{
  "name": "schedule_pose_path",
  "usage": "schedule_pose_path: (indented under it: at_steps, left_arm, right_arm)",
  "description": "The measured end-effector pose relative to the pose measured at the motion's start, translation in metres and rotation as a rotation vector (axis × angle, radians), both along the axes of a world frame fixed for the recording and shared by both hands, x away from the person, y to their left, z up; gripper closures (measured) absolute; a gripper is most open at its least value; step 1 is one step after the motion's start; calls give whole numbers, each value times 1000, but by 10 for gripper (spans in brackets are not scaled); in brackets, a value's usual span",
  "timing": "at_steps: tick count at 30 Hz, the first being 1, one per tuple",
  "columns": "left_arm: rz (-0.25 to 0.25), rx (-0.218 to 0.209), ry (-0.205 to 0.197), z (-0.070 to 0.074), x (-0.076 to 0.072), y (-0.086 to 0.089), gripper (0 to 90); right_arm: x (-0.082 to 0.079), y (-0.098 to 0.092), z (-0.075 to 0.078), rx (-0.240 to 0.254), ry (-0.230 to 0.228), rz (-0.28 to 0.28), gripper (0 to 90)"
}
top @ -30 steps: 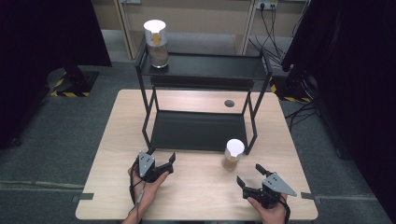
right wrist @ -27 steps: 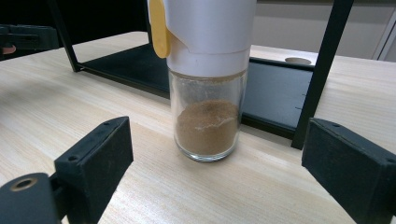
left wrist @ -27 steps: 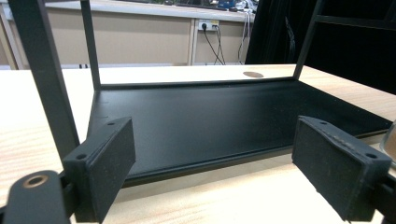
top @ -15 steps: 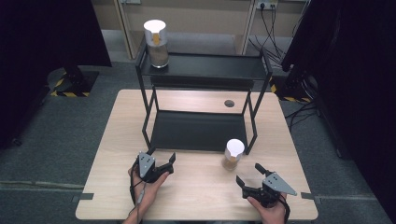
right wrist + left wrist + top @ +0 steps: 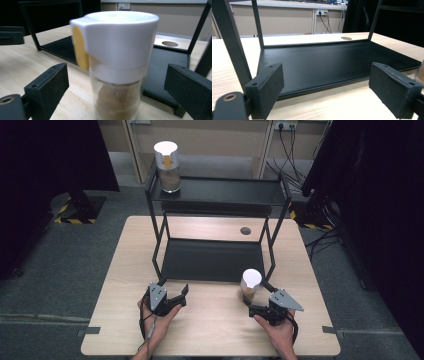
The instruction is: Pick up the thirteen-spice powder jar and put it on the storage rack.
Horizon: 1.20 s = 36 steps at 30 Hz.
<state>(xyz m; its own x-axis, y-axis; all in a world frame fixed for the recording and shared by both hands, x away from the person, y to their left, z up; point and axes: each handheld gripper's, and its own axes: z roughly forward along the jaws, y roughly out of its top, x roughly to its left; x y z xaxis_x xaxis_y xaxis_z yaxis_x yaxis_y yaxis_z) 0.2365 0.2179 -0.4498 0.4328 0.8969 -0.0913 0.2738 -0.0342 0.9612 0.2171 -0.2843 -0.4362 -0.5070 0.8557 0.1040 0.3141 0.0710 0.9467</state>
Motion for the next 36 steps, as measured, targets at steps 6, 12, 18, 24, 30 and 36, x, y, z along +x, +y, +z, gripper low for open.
schedule_pose_path:
  at_steps: [6,12,18,24,30,36]
  left_arm:
    - [1,-2,-3,-1,-1,0,122]
    - [-1,1,-3,0,0,0,122]
    - [-3,9,-6,0,-1,-1,122]
    - [-1,4,-6,0,-1,-1,121]
    - [1,-2,-4,-1,-1,0,122]
    - [0,1,-3,0,-1,-1,122]
  right_arm:
    - [13,8,-2,-26,8,4,129]
    - [17,11,-3,-41,10,3,206]
    - [16,12,-8,-38,6,1,304]
    - [13,15,-5,-43,7,-16,308]
    - [2,14,2,-12,-36,-32,308]
    - [-3,14,12,3,-80,-40,308]
